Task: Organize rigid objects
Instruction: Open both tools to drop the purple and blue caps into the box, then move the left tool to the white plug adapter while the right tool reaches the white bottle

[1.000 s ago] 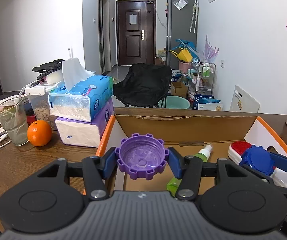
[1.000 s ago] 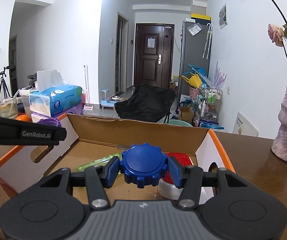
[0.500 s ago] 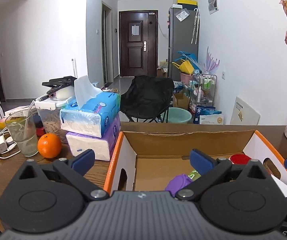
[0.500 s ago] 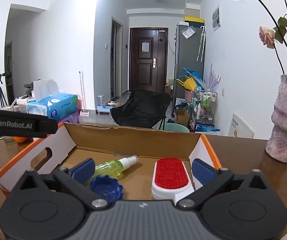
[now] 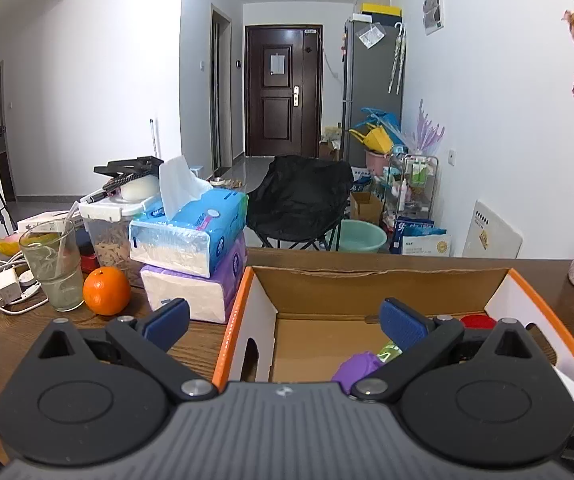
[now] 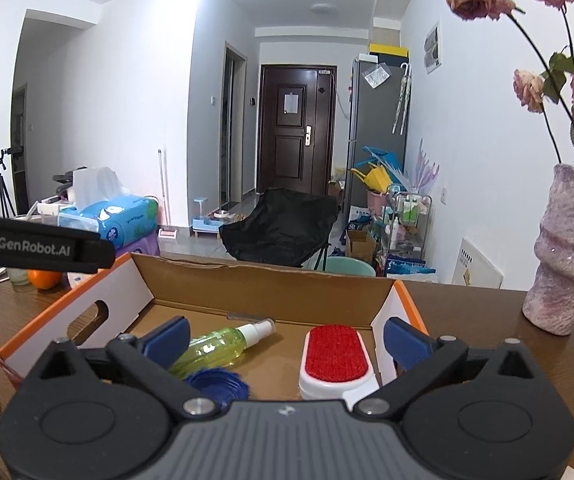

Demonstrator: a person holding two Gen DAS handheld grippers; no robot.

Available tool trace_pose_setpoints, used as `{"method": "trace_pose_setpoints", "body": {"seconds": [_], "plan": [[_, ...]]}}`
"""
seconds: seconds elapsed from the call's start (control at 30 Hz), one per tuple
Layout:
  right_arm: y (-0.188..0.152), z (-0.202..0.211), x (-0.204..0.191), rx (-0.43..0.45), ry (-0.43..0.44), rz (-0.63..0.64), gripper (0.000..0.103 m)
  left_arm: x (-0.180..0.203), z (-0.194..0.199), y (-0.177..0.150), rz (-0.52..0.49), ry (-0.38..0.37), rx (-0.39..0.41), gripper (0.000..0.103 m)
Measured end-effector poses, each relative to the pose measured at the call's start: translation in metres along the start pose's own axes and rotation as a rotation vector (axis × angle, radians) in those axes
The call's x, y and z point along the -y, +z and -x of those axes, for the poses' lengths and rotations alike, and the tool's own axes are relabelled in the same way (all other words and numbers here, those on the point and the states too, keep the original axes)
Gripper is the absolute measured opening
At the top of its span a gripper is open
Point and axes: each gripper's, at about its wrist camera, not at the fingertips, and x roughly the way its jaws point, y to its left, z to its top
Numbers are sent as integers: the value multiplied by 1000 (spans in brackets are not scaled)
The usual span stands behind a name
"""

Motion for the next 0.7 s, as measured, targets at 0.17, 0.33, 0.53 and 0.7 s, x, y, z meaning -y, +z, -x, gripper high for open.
{"method": "trace_pose_setpoints", "body": {"seconds": [0.17, 0.33, 0.53, 0.7], "plan": [[-1, 14, 4, 6, -11, -9, 103, 0, 15, -1, -4, -6, 22, 103], [-4, 34, 7, 17, -26, -14, 103, -5, 34, -3, 3, -9, 41, 103], [-8, 58, 10, 29, -37, -19, 103, -16, 56, -8, 21, -3, 50, 103], [-13, 82, 9, 38, -42, -13, 103, -23, 74, -13, 27, 1, 52, 103]]}}
